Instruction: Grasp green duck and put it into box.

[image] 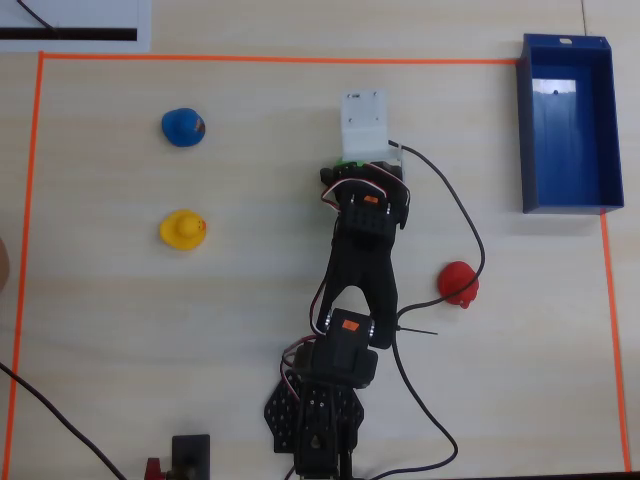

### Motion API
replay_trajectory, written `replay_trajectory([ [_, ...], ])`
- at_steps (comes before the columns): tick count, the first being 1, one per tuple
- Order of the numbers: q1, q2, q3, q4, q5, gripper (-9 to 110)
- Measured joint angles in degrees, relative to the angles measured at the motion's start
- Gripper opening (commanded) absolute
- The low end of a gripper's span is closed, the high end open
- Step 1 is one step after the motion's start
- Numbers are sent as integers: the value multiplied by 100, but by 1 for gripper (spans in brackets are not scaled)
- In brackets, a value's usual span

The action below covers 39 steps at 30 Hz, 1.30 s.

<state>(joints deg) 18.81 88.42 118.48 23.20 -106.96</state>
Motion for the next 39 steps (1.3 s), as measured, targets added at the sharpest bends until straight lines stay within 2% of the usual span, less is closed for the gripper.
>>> replay_trajectory([
  [12,114,0,220,-167,-70,34],
  [14,114,0,220,-229,-70,29],
  [17,114,0,220,-237,-70,10],
  [23,97,44,255,-272,-62,0],
  [34,193,246,105,-308,-105,0],
  [39,571,325,-958,527,281,0],
])
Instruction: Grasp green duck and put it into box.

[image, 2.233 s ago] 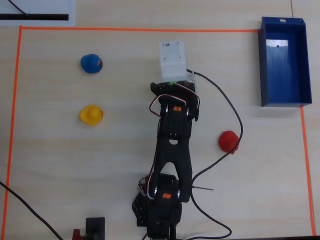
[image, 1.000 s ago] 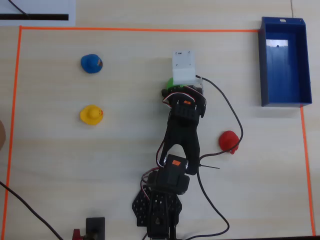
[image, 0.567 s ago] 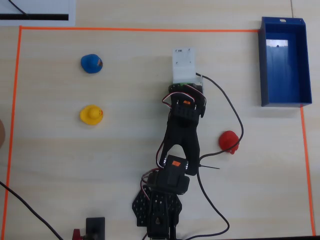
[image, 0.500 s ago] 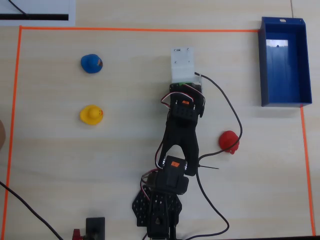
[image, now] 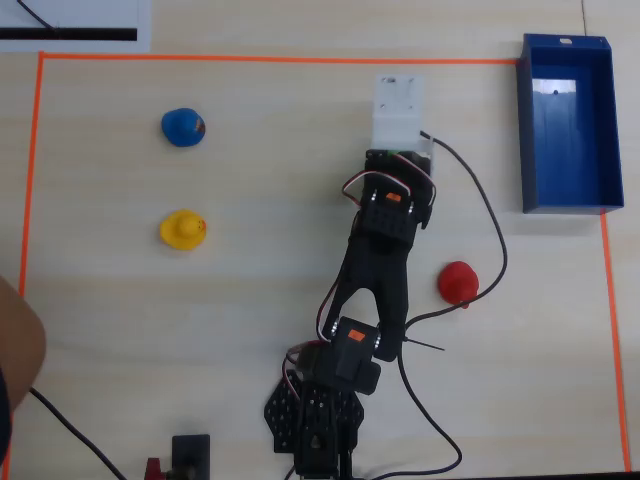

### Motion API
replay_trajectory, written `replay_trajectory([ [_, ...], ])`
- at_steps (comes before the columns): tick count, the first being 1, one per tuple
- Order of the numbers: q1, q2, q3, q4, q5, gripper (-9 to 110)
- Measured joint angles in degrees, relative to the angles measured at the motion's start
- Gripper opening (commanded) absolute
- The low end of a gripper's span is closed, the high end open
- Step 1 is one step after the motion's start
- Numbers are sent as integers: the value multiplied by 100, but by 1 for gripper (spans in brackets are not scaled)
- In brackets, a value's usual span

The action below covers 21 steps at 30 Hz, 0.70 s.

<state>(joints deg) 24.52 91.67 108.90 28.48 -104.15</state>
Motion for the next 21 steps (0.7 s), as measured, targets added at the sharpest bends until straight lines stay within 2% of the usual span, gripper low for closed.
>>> replay_trajectory([
  [3,167,-334,-1116,756,308,0],
  [10,896,-2399,-4588,2224,1204,0],
  [16,1468,-4245,-7761,2241,2145,0],
  [21,2039,-4781,-9343,2241,2303,0],
])
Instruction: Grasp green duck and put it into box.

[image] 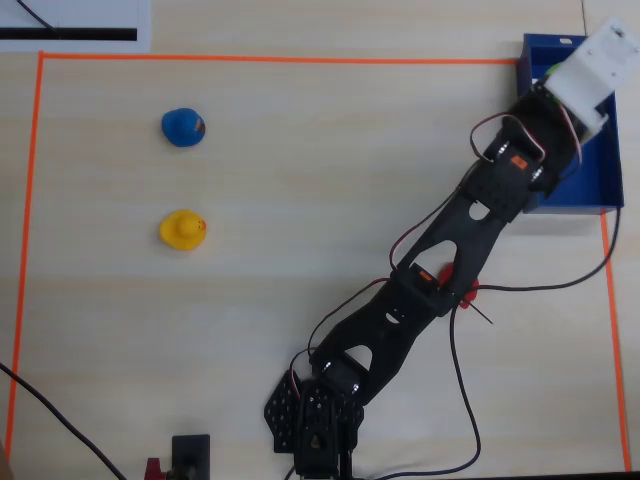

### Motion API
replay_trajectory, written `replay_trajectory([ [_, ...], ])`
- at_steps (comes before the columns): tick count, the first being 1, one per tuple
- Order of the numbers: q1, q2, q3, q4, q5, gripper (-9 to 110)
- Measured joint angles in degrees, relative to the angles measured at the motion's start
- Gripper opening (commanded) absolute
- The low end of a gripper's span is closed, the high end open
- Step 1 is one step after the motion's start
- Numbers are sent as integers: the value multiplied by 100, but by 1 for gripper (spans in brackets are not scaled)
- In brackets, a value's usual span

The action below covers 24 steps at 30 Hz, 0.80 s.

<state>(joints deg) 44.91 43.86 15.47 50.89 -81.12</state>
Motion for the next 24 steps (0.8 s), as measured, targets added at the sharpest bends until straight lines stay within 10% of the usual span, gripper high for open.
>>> replay_trajectory([
  [24,677,-2109,-923,-905,-396,13],
])
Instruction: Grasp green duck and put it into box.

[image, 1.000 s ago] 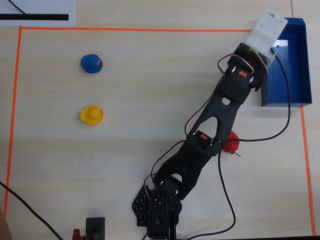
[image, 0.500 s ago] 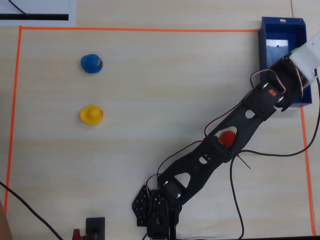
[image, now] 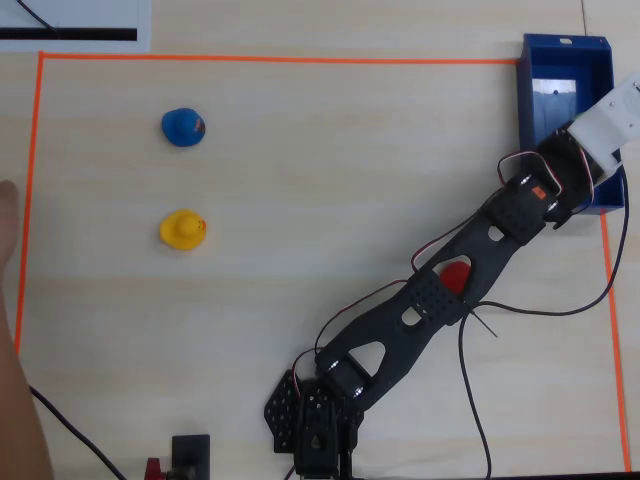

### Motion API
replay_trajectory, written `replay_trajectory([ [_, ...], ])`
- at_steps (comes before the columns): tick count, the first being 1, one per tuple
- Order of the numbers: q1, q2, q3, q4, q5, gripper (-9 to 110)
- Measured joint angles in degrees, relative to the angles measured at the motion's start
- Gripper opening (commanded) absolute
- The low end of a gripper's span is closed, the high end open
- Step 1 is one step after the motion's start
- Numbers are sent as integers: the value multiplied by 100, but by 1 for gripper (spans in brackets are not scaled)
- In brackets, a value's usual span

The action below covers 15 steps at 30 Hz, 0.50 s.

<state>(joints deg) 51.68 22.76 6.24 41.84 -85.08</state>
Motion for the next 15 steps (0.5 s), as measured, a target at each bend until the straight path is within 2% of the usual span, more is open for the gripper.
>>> replay_trajectory([
  [10,246,-132,-35,-70,-879,16],
  [15,229,-53,-35,53,-615,16],
])
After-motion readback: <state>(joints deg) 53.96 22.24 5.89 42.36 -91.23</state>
